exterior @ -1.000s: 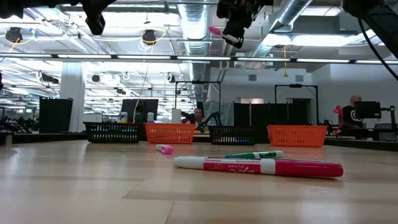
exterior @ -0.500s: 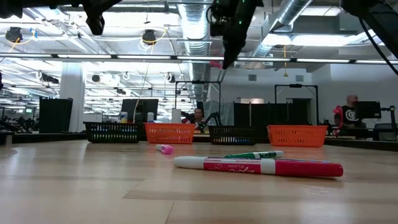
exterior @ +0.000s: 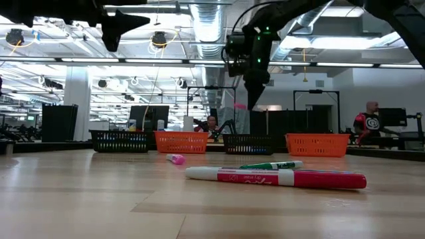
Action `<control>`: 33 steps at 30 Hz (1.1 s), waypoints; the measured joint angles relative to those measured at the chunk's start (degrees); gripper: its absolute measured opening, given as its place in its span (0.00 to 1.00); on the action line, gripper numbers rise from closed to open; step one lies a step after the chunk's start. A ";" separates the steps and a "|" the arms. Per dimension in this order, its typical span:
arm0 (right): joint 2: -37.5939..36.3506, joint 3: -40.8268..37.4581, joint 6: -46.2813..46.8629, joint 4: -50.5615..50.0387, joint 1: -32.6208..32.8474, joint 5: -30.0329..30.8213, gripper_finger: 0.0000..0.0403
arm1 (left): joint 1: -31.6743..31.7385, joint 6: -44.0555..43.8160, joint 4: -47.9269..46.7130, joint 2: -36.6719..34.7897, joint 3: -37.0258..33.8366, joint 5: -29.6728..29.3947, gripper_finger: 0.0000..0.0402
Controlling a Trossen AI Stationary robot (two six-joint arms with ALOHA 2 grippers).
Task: Pick & Place Markers
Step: Put the right pink mini highlighter pen into the right black bin
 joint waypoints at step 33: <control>6.25 -14.29 1.99 17.55 -1.14 1.31 0.13 | -0.02 -1.92 2.22 0.64 0.00 -0.04 0.47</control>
